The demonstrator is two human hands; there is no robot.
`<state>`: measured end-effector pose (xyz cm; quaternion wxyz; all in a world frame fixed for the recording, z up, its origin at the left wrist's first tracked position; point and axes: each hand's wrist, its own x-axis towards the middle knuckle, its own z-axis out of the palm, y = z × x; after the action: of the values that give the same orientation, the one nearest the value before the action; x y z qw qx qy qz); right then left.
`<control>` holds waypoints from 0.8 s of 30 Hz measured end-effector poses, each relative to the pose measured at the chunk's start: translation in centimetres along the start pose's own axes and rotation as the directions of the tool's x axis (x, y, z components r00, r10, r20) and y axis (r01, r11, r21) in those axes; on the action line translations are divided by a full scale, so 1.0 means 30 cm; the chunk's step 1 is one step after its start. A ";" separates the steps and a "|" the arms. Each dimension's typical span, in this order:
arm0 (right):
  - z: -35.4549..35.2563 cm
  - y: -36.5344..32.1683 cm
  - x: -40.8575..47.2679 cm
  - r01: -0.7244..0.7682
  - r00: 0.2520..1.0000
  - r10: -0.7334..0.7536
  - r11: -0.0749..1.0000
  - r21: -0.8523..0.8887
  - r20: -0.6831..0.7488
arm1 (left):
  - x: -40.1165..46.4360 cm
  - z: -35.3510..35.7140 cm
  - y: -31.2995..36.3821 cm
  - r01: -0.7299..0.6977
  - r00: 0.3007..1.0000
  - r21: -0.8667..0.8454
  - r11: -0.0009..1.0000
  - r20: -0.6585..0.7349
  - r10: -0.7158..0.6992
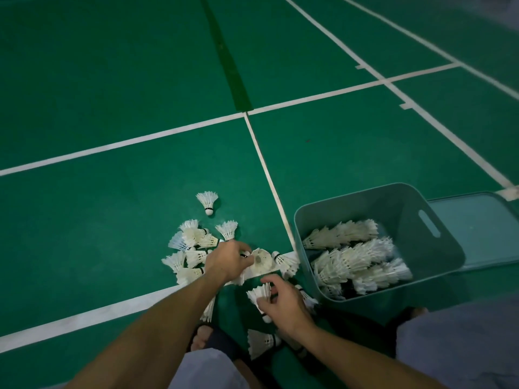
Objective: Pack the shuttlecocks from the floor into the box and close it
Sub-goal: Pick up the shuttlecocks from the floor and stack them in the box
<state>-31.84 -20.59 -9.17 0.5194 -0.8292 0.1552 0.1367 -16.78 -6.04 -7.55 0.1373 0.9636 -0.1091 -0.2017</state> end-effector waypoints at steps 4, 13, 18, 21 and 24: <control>-0.018 -0.093 0.007 0.035 0.999 -0.034 0.999 0.032 -0.038 | -0.004 -0.149 -0.002 -0.033 0.999 -0.146 0.989 0.005 0.035; -0.269 -0.394 0.046 0.197 0.979 -0.201 0.975 -0.107 -0.033 | -0.089 -0.606 0.199 -0.268 0.963 -0.249 0.931 -0.064 0.261; -0.561 -0.503 0.054 0.279 0.960 -0.256 0.890 -0.362 0.112 | -0.159 -0.755 0.347 -0.387 0.922 -0.232 0.893 -0.062 0.383; -0.750 -0.542 0.048 0.291 0.957 -0.250 0.819 -0.495 0.148 | -0.180 -0.778 0.427 -0.439 0.897 -0.230 0.868 -0.053 0.440; -0.928 -0.539 0.066 0.262 0.965 -0.225 0.748 -0.610 0.138 | -0.166 -0.750 0.482 -0.462 0.883 -0.252 0.850 -0.040 0.468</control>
<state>-21.74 -39.32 15.08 0.2338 -0.9627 -0.0226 0.1345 -14.04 -13.32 18.52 0.3029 0.8805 -0.3139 -0.1858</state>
